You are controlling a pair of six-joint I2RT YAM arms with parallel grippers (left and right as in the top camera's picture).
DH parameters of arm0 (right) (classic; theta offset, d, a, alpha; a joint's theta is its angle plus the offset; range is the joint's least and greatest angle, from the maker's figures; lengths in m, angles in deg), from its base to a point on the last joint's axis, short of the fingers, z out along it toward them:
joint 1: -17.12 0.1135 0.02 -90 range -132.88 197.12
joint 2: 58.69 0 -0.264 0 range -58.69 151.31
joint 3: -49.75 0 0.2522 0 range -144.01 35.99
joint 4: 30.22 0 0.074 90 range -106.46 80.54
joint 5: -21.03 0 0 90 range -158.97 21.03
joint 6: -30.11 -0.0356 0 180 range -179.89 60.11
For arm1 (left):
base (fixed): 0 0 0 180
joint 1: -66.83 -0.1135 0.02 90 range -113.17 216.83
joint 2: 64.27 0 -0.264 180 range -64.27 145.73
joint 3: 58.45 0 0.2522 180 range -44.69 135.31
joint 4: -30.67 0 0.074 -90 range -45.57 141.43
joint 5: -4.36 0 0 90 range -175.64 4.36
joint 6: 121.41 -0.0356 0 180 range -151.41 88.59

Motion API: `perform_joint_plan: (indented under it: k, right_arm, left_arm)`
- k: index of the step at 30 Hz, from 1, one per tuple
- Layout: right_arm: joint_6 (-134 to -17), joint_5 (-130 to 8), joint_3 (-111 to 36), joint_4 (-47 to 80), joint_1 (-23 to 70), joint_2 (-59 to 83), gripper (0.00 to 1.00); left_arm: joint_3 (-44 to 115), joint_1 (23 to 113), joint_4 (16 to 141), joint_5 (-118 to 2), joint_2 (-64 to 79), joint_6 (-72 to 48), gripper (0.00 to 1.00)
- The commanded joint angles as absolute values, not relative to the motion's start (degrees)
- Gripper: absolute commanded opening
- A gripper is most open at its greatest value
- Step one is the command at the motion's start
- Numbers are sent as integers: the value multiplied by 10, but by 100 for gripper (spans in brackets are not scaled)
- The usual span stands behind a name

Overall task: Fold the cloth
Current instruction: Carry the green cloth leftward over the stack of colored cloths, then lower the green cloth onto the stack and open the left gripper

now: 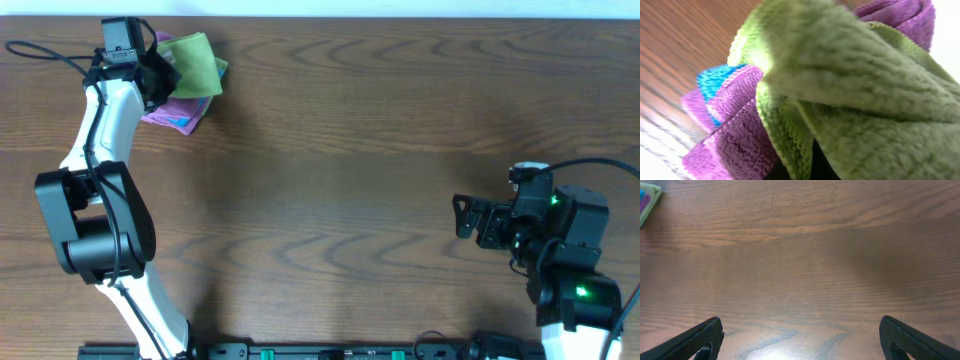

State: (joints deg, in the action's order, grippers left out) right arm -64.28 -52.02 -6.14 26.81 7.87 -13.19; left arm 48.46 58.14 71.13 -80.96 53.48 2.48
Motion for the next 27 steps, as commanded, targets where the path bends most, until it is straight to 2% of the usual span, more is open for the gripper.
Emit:
perform_joint_plan:
  k: [1,4,12,16,27]
  right_arm:
    - [-650,-516,-58,268,75,-133,99]
    - [-650,-516,-58,268,75,-133,99]
    - [-650,-516,-58,268,75,-133,99]
    - [-650,-516,-58,268,75,-133,99]
    - [-650,-516,-58,268,75,-133,99]
  left_arm:
    - [482,574,714,-850,535,-9,11]
    - [482,570,715,-855,535,-13,19]
    - [482,554,721,-860,534,-23,52]
    - [482,550,726,-858,531,-32,62]
    - [491,547,743,-859,509,-73,78]
